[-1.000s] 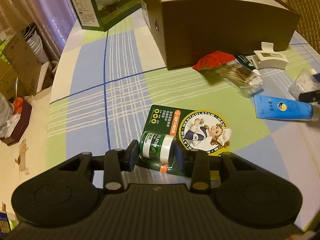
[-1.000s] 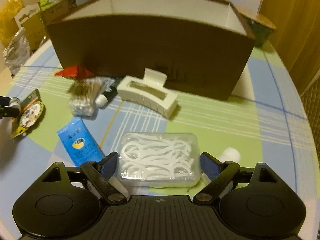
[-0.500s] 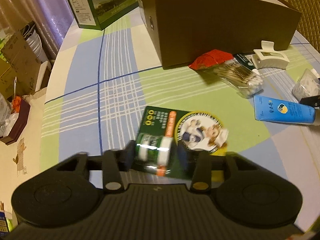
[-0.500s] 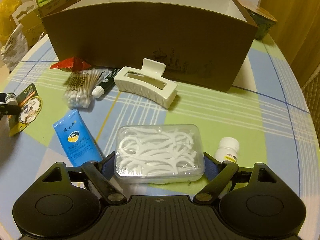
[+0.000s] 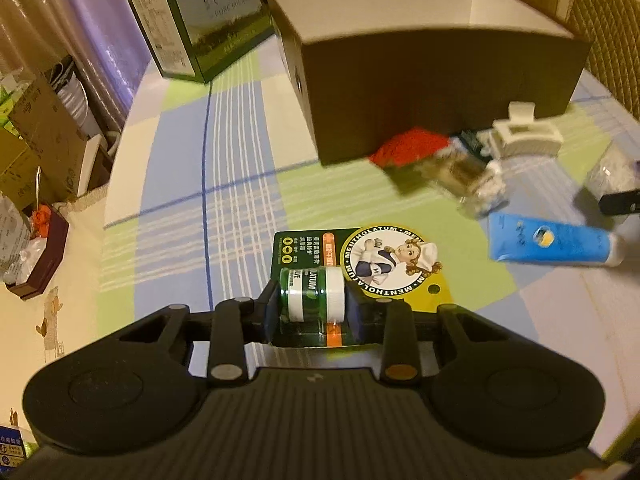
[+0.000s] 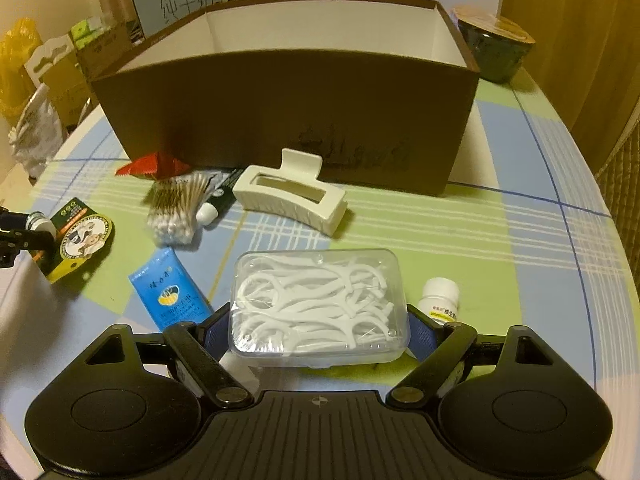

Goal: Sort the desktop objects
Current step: 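Carry the medicine card and floss case over the open box with both tools, then release both items into the box and withdraw both tools toward the table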

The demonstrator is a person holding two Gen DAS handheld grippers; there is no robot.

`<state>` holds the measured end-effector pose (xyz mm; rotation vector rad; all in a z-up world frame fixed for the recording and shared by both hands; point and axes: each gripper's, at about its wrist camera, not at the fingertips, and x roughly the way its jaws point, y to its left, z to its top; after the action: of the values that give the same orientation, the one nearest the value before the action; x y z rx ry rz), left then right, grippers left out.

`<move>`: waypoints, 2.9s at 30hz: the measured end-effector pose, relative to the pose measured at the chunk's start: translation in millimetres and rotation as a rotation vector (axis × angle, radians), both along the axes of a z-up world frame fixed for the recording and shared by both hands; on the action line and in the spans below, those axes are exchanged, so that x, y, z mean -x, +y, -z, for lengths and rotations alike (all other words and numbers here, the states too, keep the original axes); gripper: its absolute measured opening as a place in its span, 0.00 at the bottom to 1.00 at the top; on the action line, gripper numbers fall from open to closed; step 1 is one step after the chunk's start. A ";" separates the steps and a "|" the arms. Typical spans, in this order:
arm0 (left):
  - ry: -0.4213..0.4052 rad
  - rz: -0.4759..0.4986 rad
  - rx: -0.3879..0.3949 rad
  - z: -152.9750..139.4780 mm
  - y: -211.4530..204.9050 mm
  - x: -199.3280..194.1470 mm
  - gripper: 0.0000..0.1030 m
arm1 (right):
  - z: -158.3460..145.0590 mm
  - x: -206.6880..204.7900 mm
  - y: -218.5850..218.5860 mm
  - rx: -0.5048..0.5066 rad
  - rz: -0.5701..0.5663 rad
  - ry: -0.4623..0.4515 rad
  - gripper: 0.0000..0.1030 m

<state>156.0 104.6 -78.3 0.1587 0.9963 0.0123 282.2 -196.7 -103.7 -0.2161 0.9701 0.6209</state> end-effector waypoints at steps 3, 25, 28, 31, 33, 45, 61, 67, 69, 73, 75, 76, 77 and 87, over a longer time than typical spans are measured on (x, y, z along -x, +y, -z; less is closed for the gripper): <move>-0.035 0.000 0.011 -16.1 -0.4 1.6 0.28 | -9.1 -1.1 -2.9 -0.030 0.007 -0.001 0.80; -0.245 0.089 0.086 -93.8 -21.4 -49.7 0.28 | -73.4 -34.2 5.8 -0.170 -0.003 -0.067 0.80; -0.268 0.104 0.095 -100.9 -25.0 -72.3 0.28 | -83.1 -54.7 12.6 -0.185 -0.002 -0.090 0.80; -0.266 0.101 0.126 -103.9 -25.3 -99.8 0.28 | -91.4 -78.9 23.4 -0.195 0.004 -0.099 0.80; -0.265 0.102 0.134 -105.6 -26.5 -121.4 0.28 | -96.4 -97.6 31.3 -0.207 0.011 -0.095 0.80; -0.130 0.027 0.138 -72.3 -31.2 -242.9 0.28 | -89.0 -217.5 94.3 -0.161 0.052 -0.016 0.80; -0.010 -0.065 0.073 -18.9 -30.2 -320.5 0.30 | -40.1 -277.0 130.0 -0.053 0.075 0.097 0.80; -0.027 -0.049 0.067 -22.4 -33.4 -321.4 0.38 | -37.4 -285.5 137.4 -0.047 0.075 0.075 0.80; -0.027 -0.050 0.064 -23.7 -33.1 -320.7 0.43 | -36.8 -286.9 138.6 -0.048 0.074 0.063 0.81; -0.047 -0.055 0.034 -28.5 -33.3 -314.5 0.51 | -39.0 -285.8 134.1 -0.083 0.075 0.058 0.81; -0.056 -0.060 0.038 -31.4 -32.5 -310.3 0.53 | -42.4 -281.9 130.8 -0.090 0.072 0.045 0.82; -0.056 -0.062 0.041 -32.5 -32.1 -308.4 0.53 | -44.5 -279.9 129.6 -0.092 0.069 0.036 0.82; -0.056 -0.064 0.041 -33.2 -31.8 -307.4 0.55 | -47.0 -276.6 127.3 -0.094 0.065 0.022 0.83; -0.130 -0.090 -0.004 -63.3 -30.0 -268.0 0.78 | -80.7 -221.7 92.6 -0.143 0.038 -0.148 0.95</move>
<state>424.0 74.6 -15.0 0.1155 0.8735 0.1058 503.9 -104.1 -23.0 -0.1148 0.7820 0.6274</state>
